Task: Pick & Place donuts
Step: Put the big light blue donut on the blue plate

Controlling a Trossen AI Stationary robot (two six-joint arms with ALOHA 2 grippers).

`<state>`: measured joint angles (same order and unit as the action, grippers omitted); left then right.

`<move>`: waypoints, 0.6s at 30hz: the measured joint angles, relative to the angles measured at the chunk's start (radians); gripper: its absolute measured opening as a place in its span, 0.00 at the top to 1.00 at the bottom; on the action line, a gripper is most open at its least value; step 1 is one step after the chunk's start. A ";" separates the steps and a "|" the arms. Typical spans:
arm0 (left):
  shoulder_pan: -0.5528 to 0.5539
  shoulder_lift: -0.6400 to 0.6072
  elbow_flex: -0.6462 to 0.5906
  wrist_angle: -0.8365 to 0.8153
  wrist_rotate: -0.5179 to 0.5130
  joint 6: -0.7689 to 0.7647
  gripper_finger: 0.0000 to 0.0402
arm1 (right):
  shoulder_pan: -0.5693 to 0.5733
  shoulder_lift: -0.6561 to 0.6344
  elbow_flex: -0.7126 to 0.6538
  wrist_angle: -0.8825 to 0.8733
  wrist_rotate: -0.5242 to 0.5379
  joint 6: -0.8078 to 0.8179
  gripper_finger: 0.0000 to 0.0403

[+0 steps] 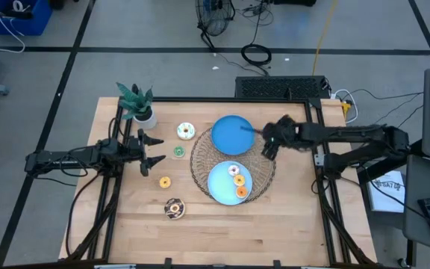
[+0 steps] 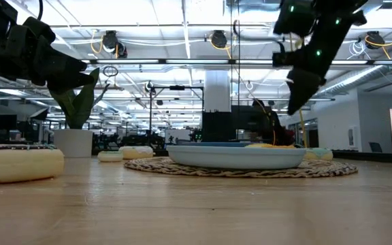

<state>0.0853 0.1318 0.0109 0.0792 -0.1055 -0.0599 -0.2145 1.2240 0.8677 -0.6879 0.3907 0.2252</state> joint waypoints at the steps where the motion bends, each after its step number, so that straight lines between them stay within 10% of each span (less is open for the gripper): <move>1: 0.000 0.000 0.000 0.000 0.000 0.000 0.23 | -0.038 0.002 0.000 -0.028 -0.022 0.014 0.38; 18: 0.000 0.000 0.000 0.000 0.000 0.000 0.23 | -0.381 0.005 -0.055 -0.048 -0.222 -0.062 0.25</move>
<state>0.0853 0.1318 0.0109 0.0795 -0.1055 -0.0601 -0.5957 1.2293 0.8130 -0.7360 0.1691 0.1637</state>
